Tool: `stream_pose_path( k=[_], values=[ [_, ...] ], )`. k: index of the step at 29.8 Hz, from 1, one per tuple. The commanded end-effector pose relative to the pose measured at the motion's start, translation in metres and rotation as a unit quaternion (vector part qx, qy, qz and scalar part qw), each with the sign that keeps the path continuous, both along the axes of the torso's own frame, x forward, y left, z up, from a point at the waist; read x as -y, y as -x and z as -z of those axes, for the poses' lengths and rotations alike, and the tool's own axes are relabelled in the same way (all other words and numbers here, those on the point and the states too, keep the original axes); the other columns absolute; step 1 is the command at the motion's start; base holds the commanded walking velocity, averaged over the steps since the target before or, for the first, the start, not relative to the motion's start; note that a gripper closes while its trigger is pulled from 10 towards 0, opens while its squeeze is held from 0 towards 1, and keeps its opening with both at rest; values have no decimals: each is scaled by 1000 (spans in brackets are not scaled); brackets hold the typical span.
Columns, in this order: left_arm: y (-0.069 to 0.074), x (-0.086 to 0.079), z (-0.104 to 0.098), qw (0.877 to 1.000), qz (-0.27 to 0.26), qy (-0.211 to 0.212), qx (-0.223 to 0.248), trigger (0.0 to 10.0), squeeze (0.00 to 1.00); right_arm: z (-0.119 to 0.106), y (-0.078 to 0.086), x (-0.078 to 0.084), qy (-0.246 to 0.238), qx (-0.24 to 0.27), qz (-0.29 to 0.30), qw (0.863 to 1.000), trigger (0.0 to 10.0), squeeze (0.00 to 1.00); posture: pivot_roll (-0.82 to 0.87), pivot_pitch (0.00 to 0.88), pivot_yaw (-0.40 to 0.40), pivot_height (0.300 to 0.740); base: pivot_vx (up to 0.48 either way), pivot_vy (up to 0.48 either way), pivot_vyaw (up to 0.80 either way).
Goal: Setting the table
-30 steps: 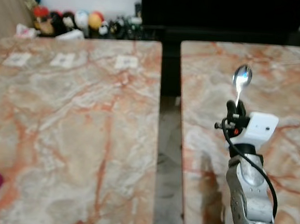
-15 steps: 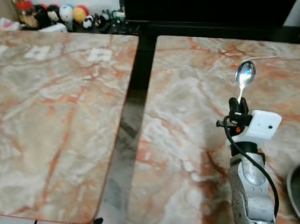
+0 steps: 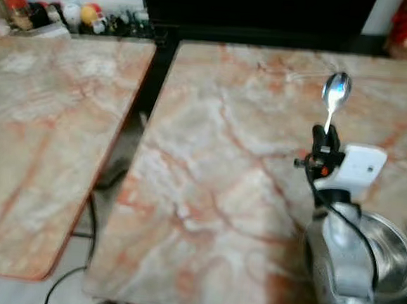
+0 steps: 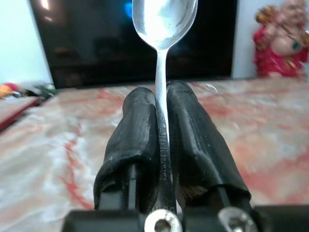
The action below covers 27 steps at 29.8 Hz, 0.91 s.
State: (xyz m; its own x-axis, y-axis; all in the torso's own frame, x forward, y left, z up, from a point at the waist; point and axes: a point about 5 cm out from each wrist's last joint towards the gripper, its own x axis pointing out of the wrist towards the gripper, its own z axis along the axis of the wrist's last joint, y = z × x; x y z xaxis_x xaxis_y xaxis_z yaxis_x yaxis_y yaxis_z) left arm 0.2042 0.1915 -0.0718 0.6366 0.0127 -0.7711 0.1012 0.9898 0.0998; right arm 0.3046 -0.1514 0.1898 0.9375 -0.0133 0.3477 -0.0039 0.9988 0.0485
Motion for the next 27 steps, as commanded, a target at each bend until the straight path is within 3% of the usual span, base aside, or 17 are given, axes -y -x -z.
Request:
stream_pose_path(
  k=[1, 6, 11, 24, 27],
  values=[
    [6, -3, 3, 1000, 3, -5, -13, 10000, 0, -19, 3, 3, 1, 45, 11, 999, 10000, 0, -155, 136, 57, 740, 0, 0, 0],
    [6, -2, 3, 1000, 4, -3, -13, 10000, 0, -38, 6, 10, -6, 80, 33, 996, 10000, 0, -162, 139, 60, 740, 0, 0, 0],
    [6, -3, 3, 1000, 7, -4, -13, 10000, 0, -36, 8, 13, -7, 73, 38, 997, 10000, 0, -163, 143, 59, 740, 0, 0, 0],
    [12, -1, 6, 1000, 6, -4, -21, 10000, 0, -34, 11, 26, 1, 63, 61, 996, 10000, 0, -169, 143, 56, 740, 0, -373, 0],
    [13, 1, 7, 1000, 3, -3, -22, 10000, 0, -34, 13, 32, 9, 60, 75, 995, 10000, 0, -173, 144, 58, 740, 0, 0, 0]
  ],
)
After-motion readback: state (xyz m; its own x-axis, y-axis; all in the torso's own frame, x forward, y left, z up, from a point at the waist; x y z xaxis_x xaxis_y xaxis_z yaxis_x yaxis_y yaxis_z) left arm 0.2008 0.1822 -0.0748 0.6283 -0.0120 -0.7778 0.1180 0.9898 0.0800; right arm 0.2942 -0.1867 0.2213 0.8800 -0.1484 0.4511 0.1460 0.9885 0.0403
